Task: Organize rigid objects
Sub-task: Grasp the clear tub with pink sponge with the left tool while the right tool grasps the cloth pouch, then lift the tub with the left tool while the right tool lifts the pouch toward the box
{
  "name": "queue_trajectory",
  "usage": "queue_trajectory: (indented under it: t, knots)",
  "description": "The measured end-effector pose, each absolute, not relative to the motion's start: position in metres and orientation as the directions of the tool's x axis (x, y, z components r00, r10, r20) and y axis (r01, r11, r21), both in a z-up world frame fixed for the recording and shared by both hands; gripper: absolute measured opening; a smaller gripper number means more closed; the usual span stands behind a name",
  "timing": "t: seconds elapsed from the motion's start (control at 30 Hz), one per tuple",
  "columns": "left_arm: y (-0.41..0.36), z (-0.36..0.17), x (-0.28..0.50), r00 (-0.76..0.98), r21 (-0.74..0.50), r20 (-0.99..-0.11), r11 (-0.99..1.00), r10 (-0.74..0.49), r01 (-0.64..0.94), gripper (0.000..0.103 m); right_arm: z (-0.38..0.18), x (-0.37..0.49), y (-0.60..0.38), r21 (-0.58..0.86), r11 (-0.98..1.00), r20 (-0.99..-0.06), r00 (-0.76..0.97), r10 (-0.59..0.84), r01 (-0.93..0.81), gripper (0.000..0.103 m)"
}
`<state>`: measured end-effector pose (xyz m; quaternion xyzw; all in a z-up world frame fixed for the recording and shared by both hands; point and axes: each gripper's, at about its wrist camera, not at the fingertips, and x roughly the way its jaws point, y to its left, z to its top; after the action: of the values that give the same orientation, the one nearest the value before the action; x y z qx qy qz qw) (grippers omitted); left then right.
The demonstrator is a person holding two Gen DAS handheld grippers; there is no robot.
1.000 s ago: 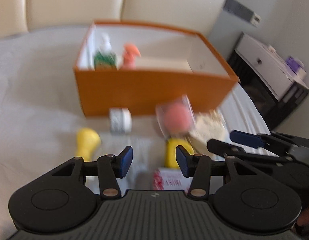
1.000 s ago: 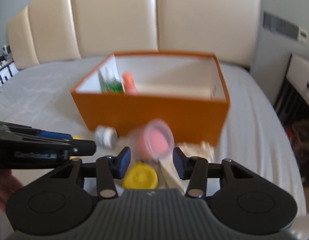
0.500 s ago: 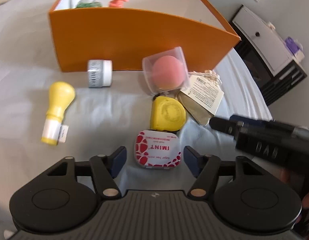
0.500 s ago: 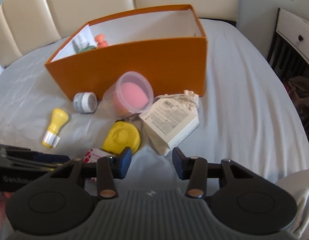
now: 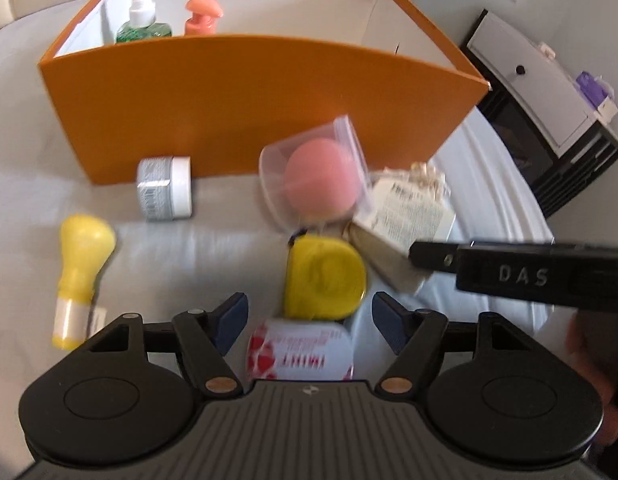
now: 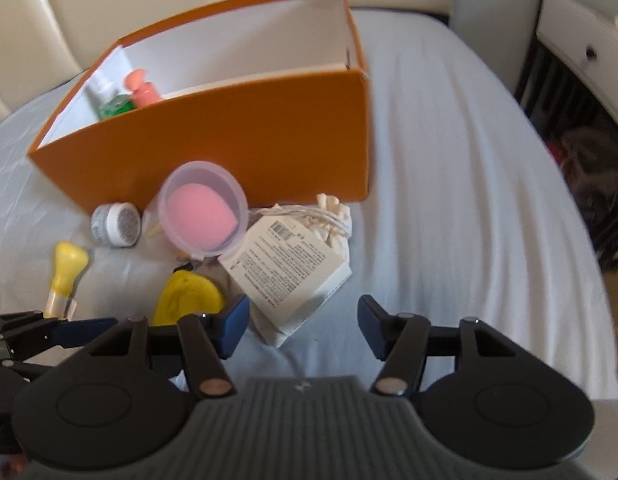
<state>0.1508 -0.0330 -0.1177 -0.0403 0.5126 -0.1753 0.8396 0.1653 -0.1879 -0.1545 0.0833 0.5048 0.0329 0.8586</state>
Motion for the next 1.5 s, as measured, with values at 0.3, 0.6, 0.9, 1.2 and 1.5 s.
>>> queue_trajectory:
  t: [0.3, 0.6, 0.9, 1.2, 1.5]
  knots:
    - [-0.038, -0.133, 0.169, 0.421, -0.254, -0.843, 0.938, -0.334, 0.235, 0.079, -0.174, 0.188, -0.205, 0.335, 0.93, -0.858, 0.457, 0.236, 0.149, 0.061]
    - [-0.05, -0.14, 0.169, 0.434, -0.231, -0.836, 0.932, -0.337, 0.279, 0.083, -0.181, 0.198, -0.199, 0.346, 0.928, -0.838, 0.49, 0.24, 0.138, 0.064]
    - [-0.045, -0.134, 0.16, 0.451, -0.257, -0.817, 0.927, -0.36, 0.275, 0.065, -0.155, 0.172, -0.183, 0.308, 0.951, -0.754, 0.617, 0.224, 0.031, 0.031]
    - [-0.043, -0.132, 0.155, 0.472, -0.251, -0.808, 0.93, -0.353, 0.267, 0.059, -0.128, 0.139, -0.174, 0.122, 0.992, -0.739, 0.665, 0.108, -0.025, 0.026]
    - [-0.039, -0.115, 0.148, 0.664, -0.101, -0.72, 0.977, -0.202, 0.187, 0.077, -0.141, 0.152, -0.182, 0.243, 0.97, -0.756, 0.62, 0.211, -0.034, 0.028]
